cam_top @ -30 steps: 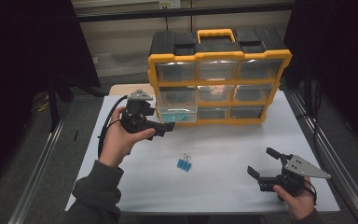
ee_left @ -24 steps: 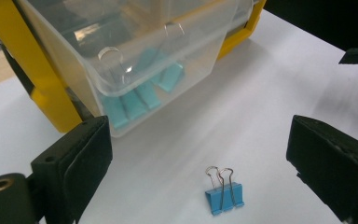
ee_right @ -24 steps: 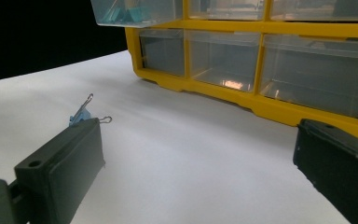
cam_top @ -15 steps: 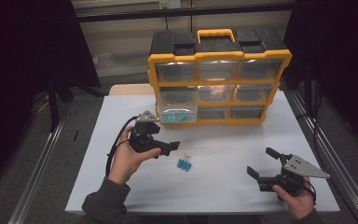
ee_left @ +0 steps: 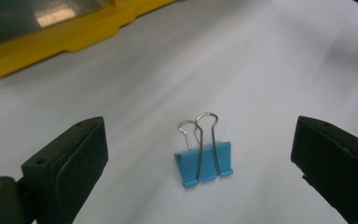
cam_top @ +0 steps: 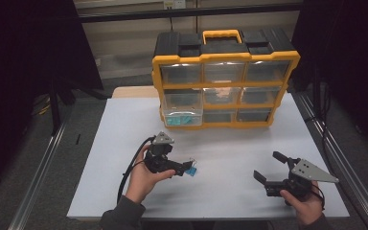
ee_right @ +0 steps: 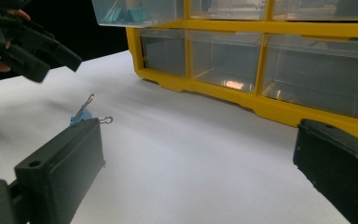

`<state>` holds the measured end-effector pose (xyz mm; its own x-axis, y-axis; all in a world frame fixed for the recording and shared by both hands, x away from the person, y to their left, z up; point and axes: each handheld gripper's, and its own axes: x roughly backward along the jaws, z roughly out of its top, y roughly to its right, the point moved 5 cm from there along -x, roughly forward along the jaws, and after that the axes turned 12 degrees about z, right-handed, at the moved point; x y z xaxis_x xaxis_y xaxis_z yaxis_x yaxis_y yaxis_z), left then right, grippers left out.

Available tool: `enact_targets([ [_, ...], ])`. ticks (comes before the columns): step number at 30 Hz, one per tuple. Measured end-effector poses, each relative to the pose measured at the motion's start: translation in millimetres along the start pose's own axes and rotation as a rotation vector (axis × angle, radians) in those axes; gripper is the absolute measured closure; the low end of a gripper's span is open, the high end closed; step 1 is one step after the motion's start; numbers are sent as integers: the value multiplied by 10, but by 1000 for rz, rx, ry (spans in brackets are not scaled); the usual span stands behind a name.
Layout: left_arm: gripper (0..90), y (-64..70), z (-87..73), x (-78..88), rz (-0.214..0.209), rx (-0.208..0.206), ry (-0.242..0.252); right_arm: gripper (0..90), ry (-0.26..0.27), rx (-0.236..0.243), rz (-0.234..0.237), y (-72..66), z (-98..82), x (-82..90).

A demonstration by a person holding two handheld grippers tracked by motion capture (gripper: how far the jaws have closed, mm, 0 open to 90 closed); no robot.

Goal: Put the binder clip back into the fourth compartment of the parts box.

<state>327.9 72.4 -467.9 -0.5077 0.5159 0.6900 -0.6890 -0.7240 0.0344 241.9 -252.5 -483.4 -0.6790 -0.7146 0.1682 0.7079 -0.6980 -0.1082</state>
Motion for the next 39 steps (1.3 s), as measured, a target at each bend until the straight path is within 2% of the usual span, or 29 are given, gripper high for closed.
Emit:
enact_targets([
  [4,49,63,-58,-97,32,12,9,11,-2,8,7,-9,4,-3],
  [10,75,117,-152,-208,45,31,-11,11,3,8,2,-10,8,-6],
  [13,125,153,-195,-251,53,37,-17,11,1,8,3,-12,9,-1],
  [17,155,171,-220,-301,53,23,-31,11,1,9,7,-14,10,-2],
  [19,207,182,-232,-308,62,5,-45,10,1,10,6,-14,10,-1],
  [20,227,203,-227,-332,42,15,-32,11,3,10,7,-13,12,-1],
  [23,297,207,-229,-344,55,15,-36,11,6,14,10,-10,13,-2],
  [26,336,219,-235,-370,46,23,-40,11,8,10,10,-16,16,-3],
  [27,336,214,-242,-371,53,12,-52,11,7,8,11,-20,18,0],
  [31,379,237,-250,-393,53,0,-48,10,7,14,14,-17,18,-6],
  [32,399,247,-247,-394,49,13,-42,11,6,14,14,-17,17,-7],
  [34,420,229,-252,-394,64,-11,-48,11,6,14,16,-19,17,-4],
  [35,427,238,-251,-400,66,-2,-44,11,8,14,17,-17,16,-3],
  [38,454,244,-249,-405,81,-16,-47,11,5,21,19,-12,15,-3],
  [39,460,240,-249,-405,81,-20,-48,11,10,8,13,-20,24,-3],
])
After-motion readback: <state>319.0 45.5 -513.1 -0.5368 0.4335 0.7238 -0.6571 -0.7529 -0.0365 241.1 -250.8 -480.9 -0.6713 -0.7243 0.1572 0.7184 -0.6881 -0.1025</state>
